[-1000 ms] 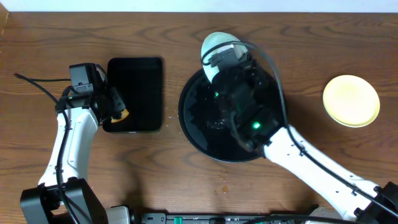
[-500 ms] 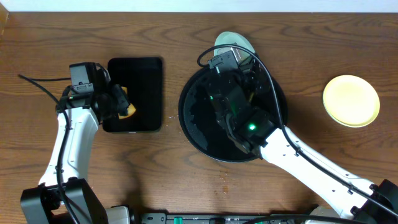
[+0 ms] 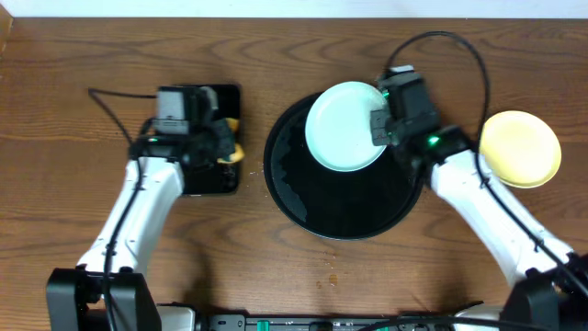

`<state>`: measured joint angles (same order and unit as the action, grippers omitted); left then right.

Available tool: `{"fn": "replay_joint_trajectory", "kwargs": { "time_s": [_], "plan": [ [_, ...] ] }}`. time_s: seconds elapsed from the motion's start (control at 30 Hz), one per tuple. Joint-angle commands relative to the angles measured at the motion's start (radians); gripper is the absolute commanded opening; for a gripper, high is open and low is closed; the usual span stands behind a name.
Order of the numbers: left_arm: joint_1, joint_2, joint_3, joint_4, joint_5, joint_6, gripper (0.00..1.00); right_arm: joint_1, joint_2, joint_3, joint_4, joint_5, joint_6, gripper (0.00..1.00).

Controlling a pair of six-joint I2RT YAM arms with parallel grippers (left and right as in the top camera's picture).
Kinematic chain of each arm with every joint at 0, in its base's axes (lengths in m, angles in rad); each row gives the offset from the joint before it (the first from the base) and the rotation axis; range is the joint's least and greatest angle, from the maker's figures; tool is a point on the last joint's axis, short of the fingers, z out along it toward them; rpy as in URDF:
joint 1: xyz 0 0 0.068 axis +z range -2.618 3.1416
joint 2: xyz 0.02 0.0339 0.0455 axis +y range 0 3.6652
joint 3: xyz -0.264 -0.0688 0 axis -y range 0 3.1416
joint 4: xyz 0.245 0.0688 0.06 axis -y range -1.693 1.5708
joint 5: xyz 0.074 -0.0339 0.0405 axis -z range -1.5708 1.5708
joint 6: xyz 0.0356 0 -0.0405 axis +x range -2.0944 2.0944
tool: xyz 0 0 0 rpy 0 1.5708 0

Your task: Clean dirty plates on tray and stack at the side

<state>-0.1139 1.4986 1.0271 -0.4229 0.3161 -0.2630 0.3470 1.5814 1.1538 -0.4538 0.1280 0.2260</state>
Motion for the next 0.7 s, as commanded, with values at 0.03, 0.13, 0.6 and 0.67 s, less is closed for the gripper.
{"fn": "replay_joint_trajectory", "kwargs": {
  "time_s": [0.03, 0.13, 0.6, 0.67],
  "plan": [
    [-0.115, 0.0, -0.003, 0.071, 0.013, 0.006, 0.07, -0.043, 0.1, -0.026, 0.002, -0.248, 0.078, 0.01],
    [-0.178, 0.0, -0.003, 0.12, 0.013, -0.002, 0.07, -0.047, 0.182, -0.029, 0.027, -0.248, 0.064, 0.01],
    [-0.372, 0.15, -0.003, 0.258, 0.06, -0.117, 0.08, -0.045, 0.401, -0.031, 0.127, -0.253, 0.096, 0.01],
    [-0.395, 0.19, -0.003, 0.313, 0.111, -0.133, 0.07, -0.045, 0.401, -0.031, 0.128, -0.253, 0.096, 0.01]
  ]
}}
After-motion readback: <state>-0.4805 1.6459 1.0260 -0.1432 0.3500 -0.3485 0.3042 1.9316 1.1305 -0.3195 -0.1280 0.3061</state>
